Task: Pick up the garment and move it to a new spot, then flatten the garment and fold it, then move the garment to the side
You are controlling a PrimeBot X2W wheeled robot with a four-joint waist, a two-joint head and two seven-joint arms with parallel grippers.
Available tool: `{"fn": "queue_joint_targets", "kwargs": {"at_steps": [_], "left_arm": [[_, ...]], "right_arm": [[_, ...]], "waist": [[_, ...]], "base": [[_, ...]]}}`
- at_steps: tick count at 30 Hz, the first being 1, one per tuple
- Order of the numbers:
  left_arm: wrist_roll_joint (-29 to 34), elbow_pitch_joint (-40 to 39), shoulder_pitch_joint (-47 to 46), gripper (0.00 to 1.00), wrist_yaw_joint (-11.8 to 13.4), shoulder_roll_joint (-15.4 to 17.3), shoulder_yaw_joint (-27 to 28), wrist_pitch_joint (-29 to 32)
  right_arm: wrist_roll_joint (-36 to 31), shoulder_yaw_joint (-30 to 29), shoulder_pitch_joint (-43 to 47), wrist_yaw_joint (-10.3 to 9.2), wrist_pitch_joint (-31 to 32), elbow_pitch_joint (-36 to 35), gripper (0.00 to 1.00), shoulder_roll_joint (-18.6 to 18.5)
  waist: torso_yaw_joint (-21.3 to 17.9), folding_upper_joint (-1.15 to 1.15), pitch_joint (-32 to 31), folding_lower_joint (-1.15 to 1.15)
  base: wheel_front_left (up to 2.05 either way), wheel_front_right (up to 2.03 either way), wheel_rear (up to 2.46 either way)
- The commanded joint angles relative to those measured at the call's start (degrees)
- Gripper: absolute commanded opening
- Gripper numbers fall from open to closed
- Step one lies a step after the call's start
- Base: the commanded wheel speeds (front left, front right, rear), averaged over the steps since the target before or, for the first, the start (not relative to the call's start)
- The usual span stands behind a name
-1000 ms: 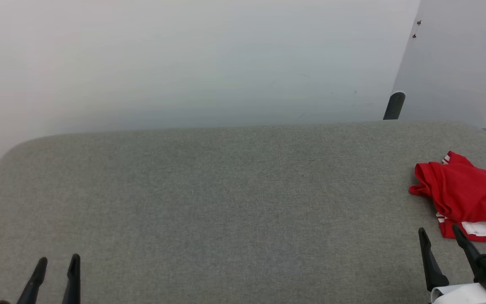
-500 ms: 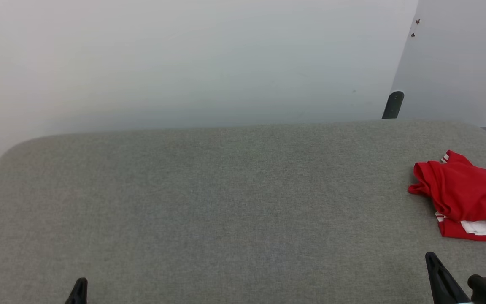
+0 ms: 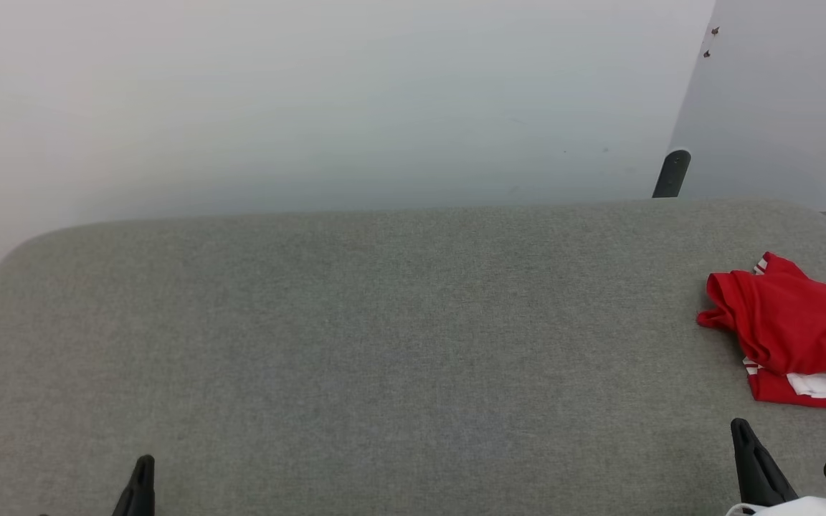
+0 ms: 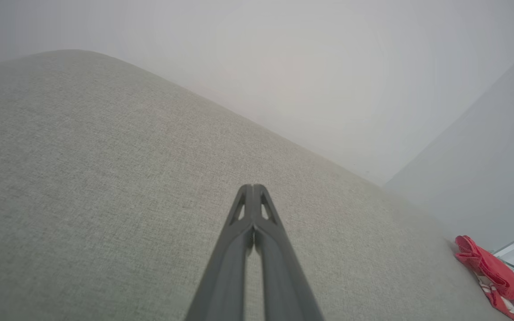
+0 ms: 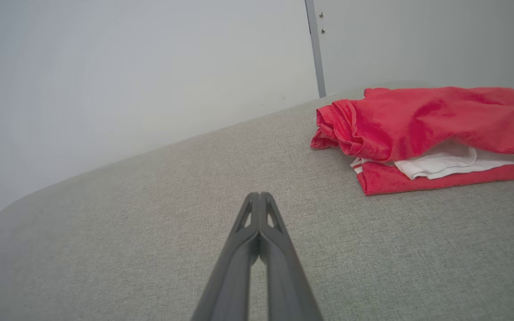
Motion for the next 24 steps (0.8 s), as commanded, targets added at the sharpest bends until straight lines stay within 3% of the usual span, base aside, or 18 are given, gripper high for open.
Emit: {"fn": "queue_joint_targets", "kwargs": {"at_steps": [1,24], "left_arm": [[-1.9,-0.5,-1.7,0.0,0.0,0.2,0.6,0.4],[-15.7,1.4,-6.2,0.0,-0.1,-3.6,1.7,5.3]], "right_arm": [[2.6,-0.5,-1.9,-0.01,0.4,-1.1,0.0,0.0],[21.6,-1.8,-3.8,-0.02,4.9,-1.6,0.0,1.6]], "waist": [[0.0,0.0,0.1,0.0],[0.4,0.0,0.9,0.0]], "base": [[0.0,0.0,0.0],[0.0,0.0,0.0]]}}
